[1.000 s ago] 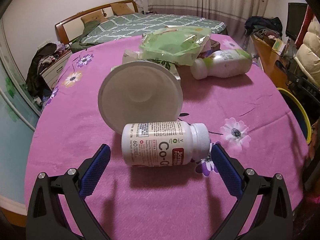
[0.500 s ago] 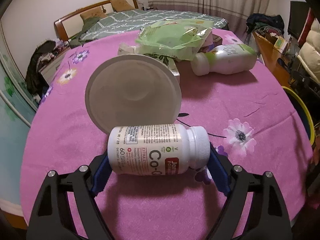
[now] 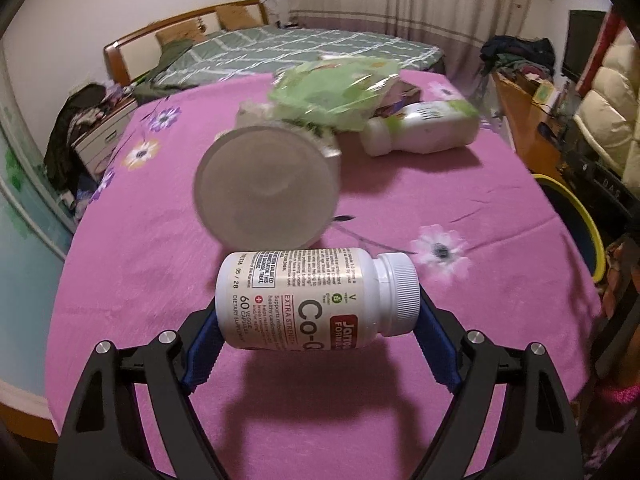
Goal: Collect trash
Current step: 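Carry the bottle with the left gripper over the yellow bin and open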
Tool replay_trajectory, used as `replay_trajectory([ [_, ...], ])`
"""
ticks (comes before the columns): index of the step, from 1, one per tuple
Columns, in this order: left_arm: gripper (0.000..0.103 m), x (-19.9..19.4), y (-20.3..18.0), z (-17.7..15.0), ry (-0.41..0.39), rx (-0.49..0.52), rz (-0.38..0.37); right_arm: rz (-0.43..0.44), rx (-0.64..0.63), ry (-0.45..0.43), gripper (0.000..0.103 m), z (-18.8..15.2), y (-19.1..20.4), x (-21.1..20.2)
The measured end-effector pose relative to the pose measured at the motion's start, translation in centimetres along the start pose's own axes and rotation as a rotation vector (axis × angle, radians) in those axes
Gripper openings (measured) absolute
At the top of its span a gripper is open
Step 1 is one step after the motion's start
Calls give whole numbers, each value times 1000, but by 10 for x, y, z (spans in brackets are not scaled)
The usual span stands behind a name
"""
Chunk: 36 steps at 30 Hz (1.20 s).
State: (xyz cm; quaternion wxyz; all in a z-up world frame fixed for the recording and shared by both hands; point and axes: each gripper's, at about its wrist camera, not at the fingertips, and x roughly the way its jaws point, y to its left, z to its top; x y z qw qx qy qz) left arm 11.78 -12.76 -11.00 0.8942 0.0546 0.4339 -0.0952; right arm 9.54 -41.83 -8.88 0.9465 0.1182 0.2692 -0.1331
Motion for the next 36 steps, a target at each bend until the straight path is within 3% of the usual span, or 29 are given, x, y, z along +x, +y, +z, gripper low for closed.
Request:
replay_trajectory([
  [9,83,-4,-72,24,-28,150,-124,-74,42,-37,54,-4,-64,-61],
  [18,83,6,-186,59,-43,327,-258,-167,119,-59,55,-23,-123,-103],
  [28,83,46,-303,87,1,459,-335,-211,194,-40,55,-36,-166,-109],
  [32,83,61,-326,93,19,475,-353,-218,207,-31,55,-39,-174,-108],
  [36,90,66,-340,97,5,479,-359,-230,219,-28,55,-41,-179,-108],
])
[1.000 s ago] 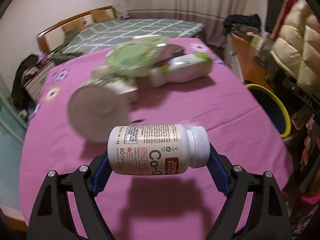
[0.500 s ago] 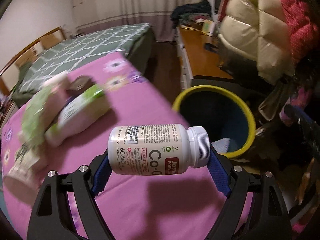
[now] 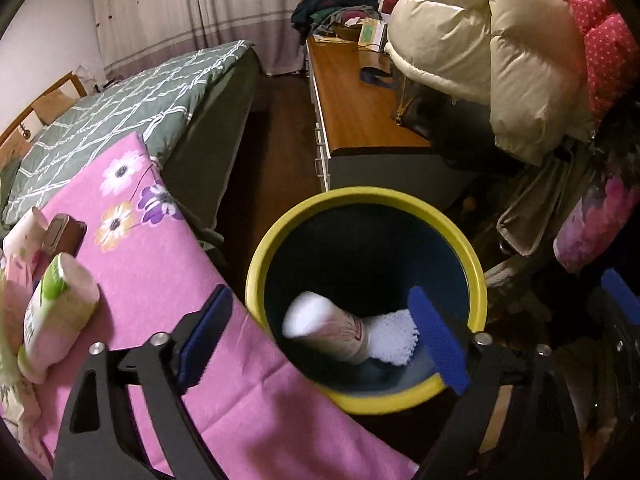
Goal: Collect trash
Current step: 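Carry the bottle with the left gripper over the yellow bin and open, then reach the right gripper to the green plastic bag and grasp it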
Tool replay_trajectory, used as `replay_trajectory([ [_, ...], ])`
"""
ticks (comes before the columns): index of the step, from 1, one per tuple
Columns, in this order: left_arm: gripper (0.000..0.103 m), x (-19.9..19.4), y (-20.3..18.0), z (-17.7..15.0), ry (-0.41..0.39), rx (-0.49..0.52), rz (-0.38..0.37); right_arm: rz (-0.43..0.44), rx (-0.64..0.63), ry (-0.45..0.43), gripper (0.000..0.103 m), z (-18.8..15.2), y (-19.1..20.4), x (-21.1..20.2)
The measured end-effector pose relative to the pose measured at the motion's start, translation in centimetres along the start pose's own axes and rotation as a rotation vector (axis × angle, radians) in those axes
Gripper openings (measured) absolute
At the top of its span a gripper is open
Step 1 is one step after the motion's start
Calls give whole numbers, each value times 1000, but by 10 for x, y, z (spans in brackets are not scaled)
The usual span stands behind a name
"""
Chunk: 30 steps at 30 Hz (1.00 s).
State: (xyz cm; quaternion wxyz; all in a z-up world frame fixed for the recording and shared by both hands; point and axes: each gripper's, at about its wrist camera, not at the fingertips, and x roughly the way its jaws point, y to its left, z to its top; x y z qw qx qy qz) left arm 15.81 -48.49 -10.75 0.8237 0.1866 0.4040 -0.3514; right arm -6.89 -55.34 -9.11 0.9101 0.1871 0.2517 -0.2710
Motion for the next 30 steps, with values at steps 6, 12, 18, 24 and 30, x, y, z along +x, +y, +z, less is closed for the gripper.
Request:
replay_trajectory([
  [6,92,-37,17,-7,-62,-38,-27,13,10,18,57,-3,2,3],
  [12,96,-102,65,-43,-151,-116,39,62,-35,42,59,-7,28,9],
  [18,97,-167,135,-102,-199,-254,171,118,-96,68,59,-11,65,14],
  [24,98,-223,193,-161,-238,-377,342,195,-172,87,59,-15,113,16],
  [30,98,-256,238,-213,-248,-495,420,336,-266,117,59,-22,182,14],
])
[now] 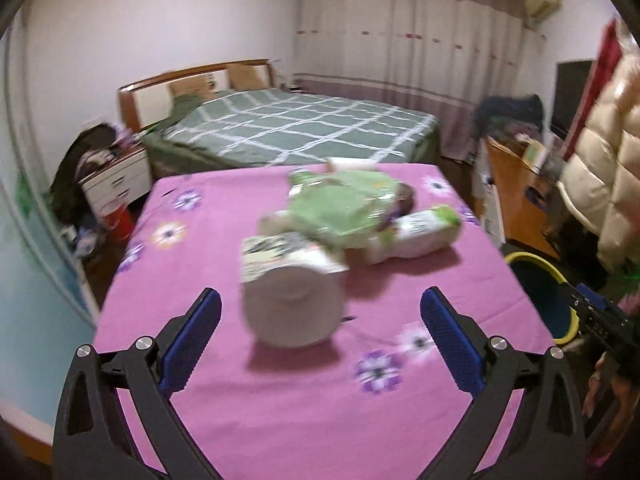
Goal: Collect trash
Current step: 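Reach the right gripper to the green plastic bag and grasp it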
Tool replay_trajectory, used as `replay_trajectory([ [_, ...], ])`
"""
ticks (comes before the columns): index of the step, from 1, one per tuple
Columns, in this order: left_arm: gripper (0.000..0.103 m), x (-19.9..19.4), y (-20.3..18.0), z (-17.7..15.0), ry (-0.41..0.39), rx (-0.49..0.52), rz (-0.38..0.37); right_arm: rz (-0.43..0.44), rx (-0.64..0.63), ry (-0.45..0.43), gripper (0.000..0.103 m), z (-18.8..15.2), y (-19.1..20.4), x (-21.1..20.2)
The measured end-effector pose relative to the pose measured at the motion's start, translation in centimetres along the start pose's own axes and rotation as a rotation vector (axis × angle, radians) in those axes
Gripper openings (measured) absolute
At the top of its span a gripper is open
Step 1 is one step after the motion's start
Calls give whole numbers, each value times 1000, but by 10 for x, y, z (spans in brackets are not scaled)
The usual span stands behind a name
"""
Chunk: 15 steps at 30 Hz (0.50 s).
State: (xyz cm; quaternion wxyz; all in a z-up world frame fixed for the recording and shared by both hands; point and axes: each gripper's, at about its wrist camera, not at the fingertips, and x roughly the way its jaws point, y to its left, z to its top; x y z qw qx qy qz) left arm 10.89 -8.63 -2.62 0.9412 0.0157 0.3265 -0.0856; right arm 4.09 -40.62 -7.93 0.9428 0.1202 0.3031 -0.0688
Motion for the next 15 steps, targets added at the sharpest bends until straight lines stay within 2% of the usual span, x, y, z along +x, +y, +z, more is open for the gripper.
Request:
replay_trajectory([
  [5,98,-9,43,-15,-7,-65,59,121,-100,15,59,16,70,24],
  [12,98,-17,81,-26,-23,-109,139,198,-163,7,59,50,149,64],
  [15,98,-14,90,-30,-13,-132,142,200,-175,23,59,61,172,86],
])
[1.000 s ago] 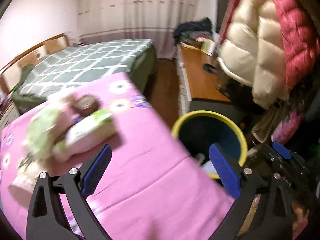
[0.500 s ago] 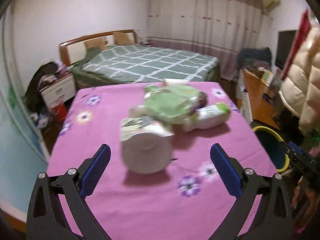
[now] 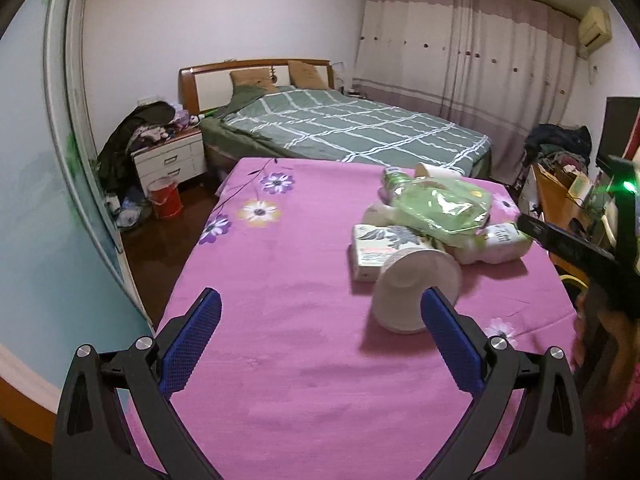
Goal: Collect trash
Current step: 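Reach the right gripper to the green plastic bag and grasp it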
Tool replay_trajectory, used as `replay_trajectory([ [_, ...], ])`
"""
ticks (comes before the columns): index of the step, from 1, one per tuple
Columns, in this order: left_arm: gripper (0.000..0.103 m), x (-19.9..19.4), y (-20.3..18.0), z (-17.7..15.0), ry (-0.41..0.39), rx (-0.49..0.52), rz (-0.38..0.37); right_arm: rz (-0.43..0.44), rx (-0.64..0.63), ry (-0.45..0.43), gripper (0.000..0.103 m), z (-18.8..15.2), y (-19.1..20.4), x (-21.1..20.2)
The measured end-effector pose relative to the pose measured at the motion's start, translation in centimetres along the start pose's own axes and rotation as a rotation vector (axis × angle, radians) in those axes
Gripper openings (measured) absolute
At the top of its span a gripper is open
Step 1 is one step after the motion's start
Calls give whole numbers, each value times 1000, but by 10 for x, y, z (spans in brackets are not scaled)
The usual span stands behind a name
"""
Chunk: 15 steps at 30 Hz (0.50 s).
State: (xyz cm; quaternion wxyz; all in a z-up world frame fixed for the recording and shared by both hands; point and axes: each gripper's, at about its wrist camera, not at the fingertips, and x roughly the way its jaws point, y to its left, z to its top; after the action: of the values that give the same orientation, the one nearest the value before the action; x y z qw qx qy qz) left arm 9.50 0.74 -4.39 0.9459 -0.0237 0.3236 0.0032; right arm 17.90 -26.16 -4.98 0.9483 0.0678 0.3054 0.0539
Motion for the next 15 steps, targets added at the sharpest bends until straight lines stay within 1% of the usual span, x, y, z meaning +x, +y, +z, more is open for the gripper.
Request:
replay_trajectory([
  [3,98,4,5,-2,9,-6,1,-6,-2,37,58,11,14,33],
  [8,98,11,5,-2,21,-11,-9,-24,11,104,52,18,21,74],
  [11,98,15,6,-3,30,-18,-19,-7,37,138,50,19,17,87],
  [14,98,21,7,-4,42,-21,-23,1,46,135,49,19,15,90],
  [15,98,22,6,-5,45,-22,-24,4,48,131,45,19,15,91],
])
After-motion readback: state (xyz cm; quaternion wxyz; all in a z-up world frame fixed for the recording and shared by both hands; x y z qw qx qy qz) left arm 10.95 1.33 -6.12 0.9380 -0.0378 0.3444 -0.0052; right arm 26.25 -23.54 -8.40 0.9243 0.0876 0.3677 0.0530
